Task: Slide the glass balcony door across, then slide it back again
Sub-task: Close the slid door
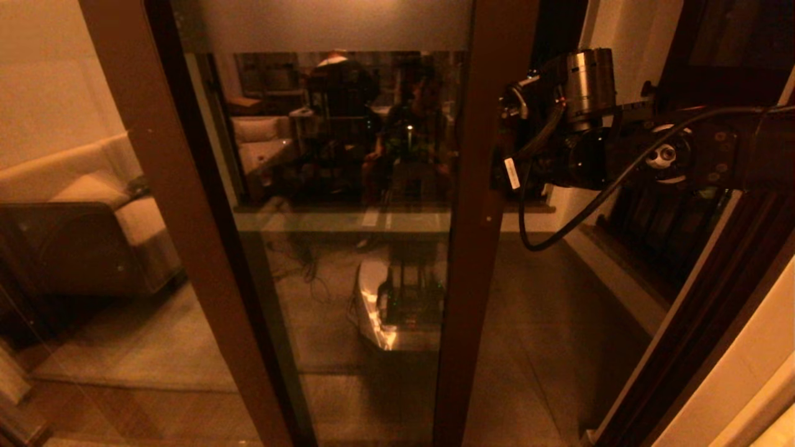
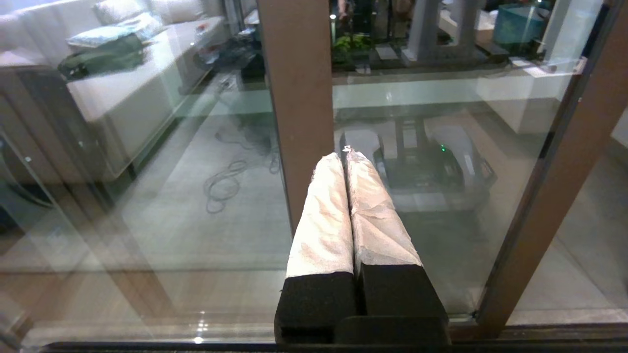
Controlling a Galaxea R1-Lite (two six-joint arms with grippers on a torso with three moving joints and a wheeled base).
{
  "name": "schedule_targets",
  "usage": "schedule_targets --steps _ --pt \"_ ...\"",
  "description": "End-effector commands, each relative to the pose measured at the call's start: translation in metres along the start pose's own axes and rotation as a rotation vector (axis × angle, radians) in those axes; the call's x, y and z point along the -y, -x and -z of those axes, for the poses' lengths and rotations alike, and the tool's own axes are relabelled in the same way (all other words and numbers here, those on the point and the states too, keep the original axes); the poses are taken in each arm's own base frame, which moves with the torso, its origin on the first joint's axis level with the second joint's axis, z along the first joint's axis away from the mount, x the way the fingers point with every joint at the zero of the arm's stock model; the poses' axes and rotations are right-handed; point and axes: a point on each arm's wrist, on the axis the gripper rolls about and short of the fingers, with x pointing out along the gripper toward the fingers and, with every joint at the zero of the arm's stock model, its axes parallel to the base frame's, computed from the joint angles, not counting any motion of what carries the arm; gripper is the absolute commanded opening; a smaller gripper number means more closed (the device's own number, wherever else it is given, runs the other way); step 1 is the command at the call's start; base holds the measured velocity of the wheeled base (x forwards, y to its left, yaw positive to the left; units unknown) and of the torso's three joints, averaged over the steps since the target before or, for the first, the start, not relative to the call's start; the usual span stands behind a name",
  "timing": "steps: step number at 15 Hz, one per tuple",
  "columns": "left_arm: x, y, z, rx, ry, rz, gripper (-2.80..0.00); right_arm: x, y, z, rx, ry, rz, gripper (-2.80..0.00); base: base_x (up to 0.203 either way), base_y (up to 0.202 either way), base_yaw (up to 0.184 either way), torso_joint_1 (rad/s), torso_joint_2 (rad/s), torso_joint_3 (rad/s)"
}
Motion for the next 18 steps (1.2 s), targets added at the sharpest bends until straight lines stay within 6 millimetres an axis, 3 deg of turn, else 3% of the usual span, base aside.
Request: schedule_targets --steps 1,12,18 --pt "0.001 -0.002 0.009 -0.031 0.000 0.002 -2.80 -0.005 -0.010 0.006 -0.021 0.013 0.003 0.00 0.000 0.000 0.000 0.000 0.00 0.000" --pt "0.001 -0.002 0.009 -0.031 0.000 0.002 -2.80 0.019 -0.023 0.015 -0.063 0.049 0.069 0.00 0.000 0.000 0.000 0.000 0.00 0.000" --pt "0.001 -0.002 0.009 -0.031 0.000 0.002 -2.80 0.027 -0.020 0.018 -0.073 0.065 0.081 0.00 0.000 0.000 0.000 0.000 0.00 0.000"
